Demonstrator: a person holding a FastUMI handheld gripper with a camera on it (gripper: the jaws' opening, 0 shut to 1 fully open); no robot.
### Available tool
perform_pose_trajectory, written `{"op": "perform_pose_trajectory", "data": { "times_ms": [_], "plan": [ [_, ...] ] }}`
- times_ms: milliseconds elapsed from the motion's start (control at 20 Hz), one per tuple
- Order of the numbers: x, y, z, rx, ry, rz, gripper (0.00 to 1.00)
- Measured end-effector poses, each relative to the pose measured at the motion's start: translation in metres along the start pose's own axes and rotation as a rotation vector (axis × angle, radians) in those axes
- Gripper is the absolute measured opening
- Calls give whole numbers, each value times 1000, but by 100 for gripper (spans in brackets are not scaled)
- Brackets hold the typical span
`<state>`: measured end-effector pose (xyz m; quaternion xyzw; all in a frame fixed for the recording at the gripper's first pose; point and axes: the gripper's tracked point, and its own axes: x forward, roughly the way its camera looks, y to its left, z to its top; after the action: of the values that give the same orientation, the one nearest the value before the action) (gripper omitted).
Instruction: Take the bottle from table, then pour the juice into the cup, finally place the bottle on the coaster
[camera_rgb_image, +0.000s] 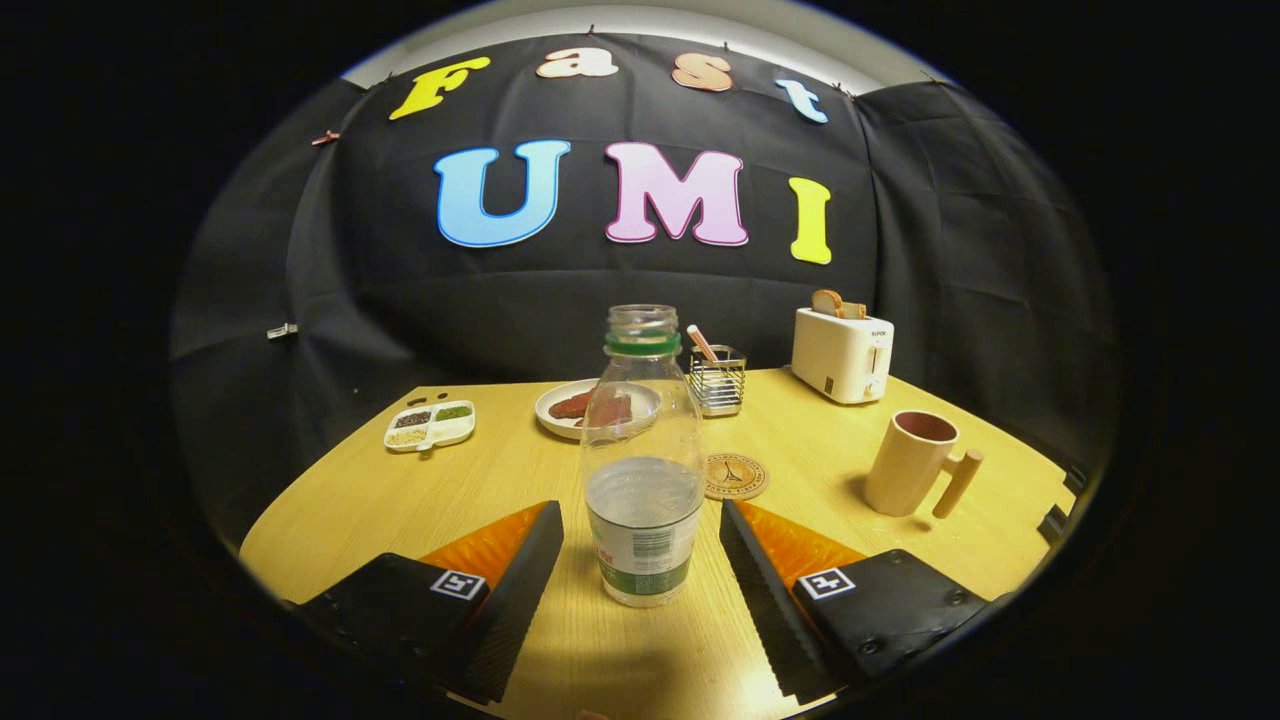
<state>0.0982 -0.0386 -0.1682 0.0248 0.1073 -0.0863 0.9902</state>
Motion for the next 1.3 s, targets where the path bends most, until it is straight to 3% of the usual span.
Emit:
{"op": "perform_pose_trajectory", "data": {
  "times_ms": [800, 900, 950, 1300],
  "plan": [
    [35, 5, -9, -65, 13, -57, 97],
    [34, 5, -6, -82, 6, -63, 91],
    [35, 6, -7, -79, 8, -60, 81],
    [34, 6, -6, -2, 50, -36, 74]
  ]
}}
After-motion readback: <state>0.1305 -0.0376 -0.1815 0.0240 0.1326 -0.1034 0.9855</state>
